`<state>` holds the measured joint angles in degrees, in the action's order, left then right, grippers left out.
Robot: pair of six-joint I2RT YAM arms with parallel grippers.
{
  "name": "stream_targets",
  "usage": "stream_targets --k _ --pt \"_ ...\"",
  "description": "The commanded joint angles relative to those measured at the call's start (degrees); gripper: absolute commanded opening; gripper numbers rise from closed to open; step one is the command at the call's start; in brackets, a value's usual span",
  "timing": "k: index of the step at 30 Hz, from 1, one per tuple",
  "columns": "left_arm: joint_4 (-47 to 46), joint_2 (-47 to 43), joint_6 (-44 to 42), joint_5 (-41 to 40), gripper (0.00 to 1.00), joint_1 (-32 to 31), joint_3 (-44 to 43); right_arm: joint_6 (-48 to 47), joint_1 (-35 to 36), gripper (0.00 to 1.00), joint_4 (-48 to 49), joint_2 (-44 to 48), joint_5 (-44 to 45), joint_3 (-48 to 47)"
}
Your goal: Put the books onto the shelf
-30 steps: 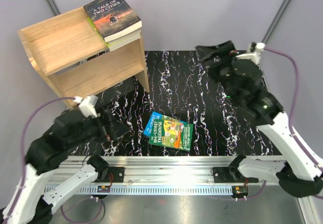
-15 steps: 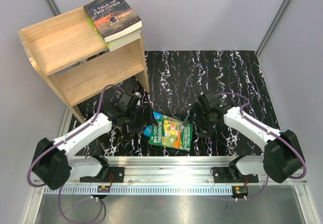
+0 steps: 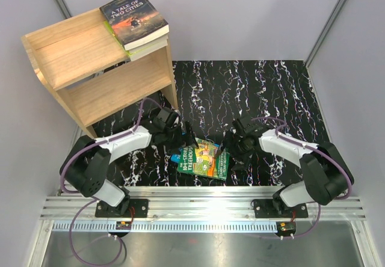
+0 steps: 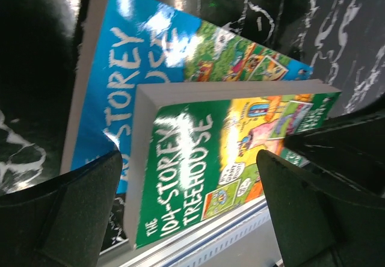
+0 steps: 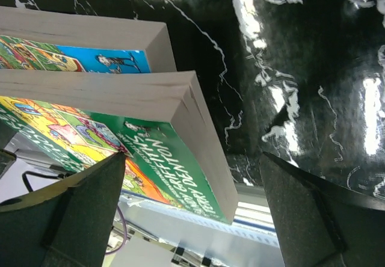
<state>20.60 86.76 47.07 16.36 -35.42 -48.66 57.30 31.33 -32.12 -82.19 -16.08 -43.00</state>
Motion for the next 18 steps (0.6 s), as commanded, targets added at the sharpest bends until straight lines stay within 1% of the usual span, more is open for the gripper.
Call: stream_targets --k 1,4,7,8,11,14,15,17,18 --pt "-5.92 2.09 1.54 2.54 0.99 -0.53 1.82 -2.54 -0.22 1.0 3.73 -0.6 -1.15 1.42" --pt "-6.45 3.67 1.88 3.67 0.99 -0.88 1.73 -2.37 -0.22 1.0 7.14 -0.69 -1.67 4.23" --pt "-10.57 4.55 4.17 5.96 0.99 -1.84 3.04 -0.79 -0.22 1.0 13.91 -0.43 -4.39 7.57" --pt "-11.62 4.56 5.65 6.57 0.99 -2.37 3.4 -0.52 -0.31 1.0 17.67 -0.34 -5.1 8.37" --pt "-14.7 5.0 7.59 7.54 0.99 -3.34 4.71 0.18 -0.22 0.96 21.12 -0.51 -6.16 9.6" --pt "-15.85 5.08 8.3 8.16 0.99 -3.69 5.33 0.01 -0.22 0.78 20.17 0.97 -5.72 8.9" --pt "-15.85 5.0 8.39 8.16 0.99 -3.78 5.42 0.09 -0.31 0.69 19.38 1.77 -5.46 8.55" --pt "-15.68 4.21 8.56 8.25 0.99 -3.87 5.51 0.18 -0.22 0.55 15.53 4.93 -3.88 6.89" --pt "-15.33 3.86 8.65 8.25 0.99 -3.87 5.6 0.27 -0.22 0.41 14.2 6.07 -3.35 6.27"
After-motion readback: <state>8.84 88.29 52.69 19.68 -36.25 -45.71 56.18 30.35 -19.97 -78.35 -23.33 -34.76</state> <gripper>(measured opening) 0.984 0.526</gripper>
